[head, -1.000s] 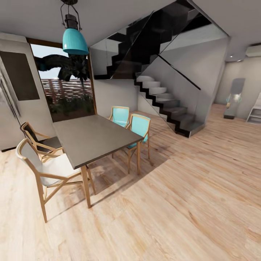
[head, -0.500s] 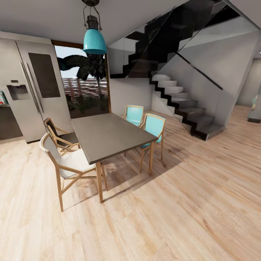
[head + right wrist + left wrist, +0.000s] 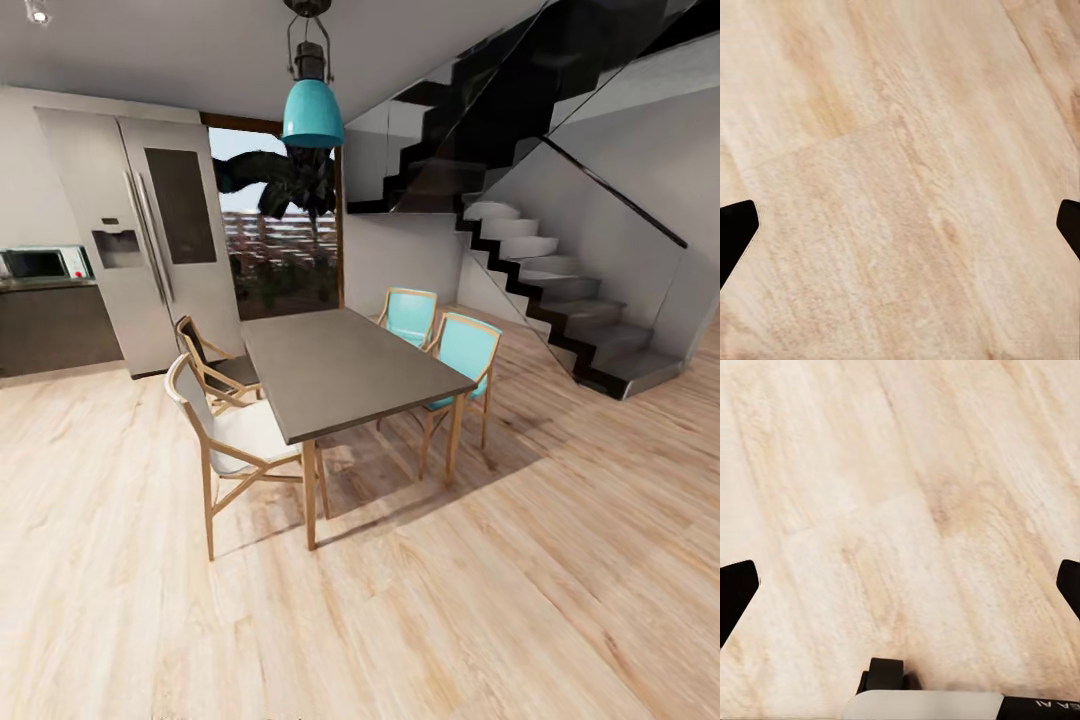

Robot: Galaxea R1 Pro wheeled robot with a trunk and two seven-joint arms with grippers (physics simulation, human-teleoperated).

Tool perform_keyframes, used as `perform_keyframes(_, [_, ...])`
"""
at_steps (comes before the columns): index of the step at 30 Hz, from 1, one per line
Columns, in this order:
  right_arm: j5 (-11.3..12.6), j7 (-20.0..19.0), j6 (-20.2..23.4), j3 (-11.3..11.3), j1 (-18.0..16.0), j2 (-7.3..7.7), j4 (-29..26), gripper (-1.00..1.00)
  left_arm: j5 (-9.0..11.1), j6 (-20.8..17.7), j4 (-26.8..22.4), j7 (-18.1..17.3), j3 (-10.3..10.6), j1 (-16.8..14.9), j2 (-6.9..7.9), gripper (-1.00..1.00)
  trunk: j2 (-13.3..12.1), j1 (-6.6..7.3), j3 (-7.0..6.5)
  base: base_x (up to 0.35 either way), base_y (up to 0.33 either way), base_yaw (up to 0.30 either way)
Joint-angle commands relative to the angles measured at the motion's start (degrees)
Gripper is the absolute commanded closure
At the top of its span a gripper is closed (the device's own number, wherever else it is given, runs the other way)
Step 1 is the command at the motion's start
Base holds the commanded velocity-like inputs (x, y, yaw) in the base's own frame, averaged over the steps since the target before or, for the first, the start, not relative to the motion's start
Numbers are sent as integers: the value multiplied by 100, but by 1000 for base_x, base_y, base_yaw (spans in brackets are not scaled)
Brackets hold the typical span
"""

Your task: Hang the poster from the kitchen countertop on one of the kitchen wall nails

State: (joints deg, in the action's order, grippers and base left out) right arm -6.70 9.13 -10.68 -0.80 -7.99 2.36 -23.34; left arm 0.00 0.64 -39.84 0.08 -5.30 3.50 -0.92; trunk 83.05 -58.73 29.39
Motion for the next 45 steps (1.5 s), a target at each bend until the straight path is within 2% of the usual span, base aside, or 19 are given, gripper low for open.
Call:
perform_keyframes(1, [-60, 36, -4, -8, -3, 1, 5, -100, 0, 7, -7, 1, -15, 2, -5, -100, 3, 0, 7, 0, 0, 262])
perform_keyframes(32, [-60, 33, -3, -8, -7, 1, 14, -100, 0, 7, -7, 1, -15, 2, -5, -100, 3, 0, 98, 1, 0, 261])
perform_keyframes(45, [-60, 11, 2, -8, -4, 7, 14, -100, 0, 7, -7, 1, -89, 2, -5, -100, 3, 0, 104, 257, 93, 197])
